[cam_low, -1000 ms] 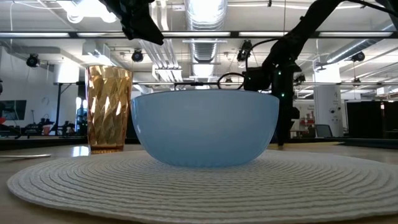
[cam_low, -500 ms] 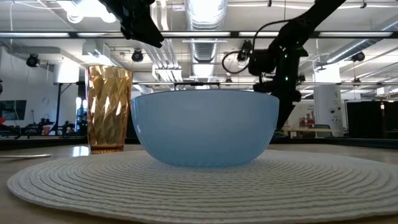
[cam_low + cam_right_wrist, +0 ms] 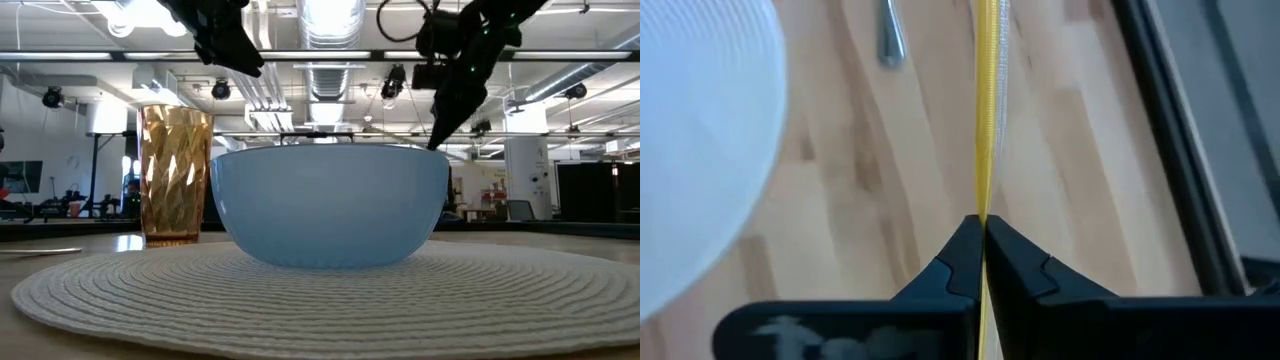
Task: Pick & Place Utensil
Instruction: Put the yellow straw into the yellow glass to the top right of the white mat
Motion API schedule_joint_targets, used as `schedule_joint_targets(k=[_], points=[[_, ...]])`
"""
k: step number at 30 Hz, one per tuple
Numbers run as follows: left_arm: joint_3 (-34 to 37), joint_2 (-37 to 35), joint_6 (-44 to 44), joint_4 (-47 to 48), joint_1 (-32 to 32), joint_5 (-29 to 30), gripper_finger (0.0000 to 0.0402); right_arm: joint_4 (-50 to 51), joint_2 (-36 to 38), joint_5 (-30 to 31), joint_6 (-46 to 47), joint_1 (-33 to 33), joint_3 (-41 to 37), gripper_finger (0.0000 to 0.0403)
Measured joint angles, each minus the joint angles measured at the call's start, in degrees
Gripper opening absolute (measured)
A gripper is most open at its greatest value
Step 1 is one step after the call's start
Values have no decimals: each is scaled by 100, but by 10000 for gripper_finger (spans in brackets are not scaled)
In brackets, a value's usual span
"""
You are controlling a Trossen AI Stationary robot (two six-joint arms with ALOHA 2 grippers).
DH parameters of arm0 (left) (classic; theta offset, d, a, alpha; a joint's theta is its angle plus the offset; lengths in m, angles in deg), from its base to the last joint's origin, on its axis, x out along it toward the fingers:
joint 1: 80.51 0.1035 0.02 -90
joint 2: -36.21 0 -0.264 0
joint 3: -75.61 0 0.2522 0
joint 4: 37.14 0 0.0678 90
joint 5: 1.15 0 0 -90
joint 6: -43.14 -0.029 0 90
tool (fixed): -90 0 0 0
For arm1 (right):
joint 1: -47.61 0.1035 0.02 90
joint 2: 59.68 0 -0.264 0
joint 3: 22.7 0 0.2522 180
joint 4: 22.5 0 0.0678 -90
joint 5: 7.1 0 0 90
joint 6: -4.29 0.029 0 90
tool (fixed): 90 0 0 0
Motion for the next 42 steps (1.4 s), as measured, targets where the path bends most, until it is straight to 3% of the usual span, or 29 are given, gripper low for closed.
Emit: schedule_joint_targets(k=[11,19,35,42], points=[[407,2,0,-569,0,-259,225,-501,505,-283,177,566,0,8],[753,2,-81,-1513,0,-562,225,-1093,672,-371,177,1005,0,8],[2090,2,-167,-5317,-2,-1371,225,-2603,902,-1842,176,1204,0,8],[2366,2,-33,-6401,-2,-1516,225,-3109,871,-1930,248,1223,0,8]])
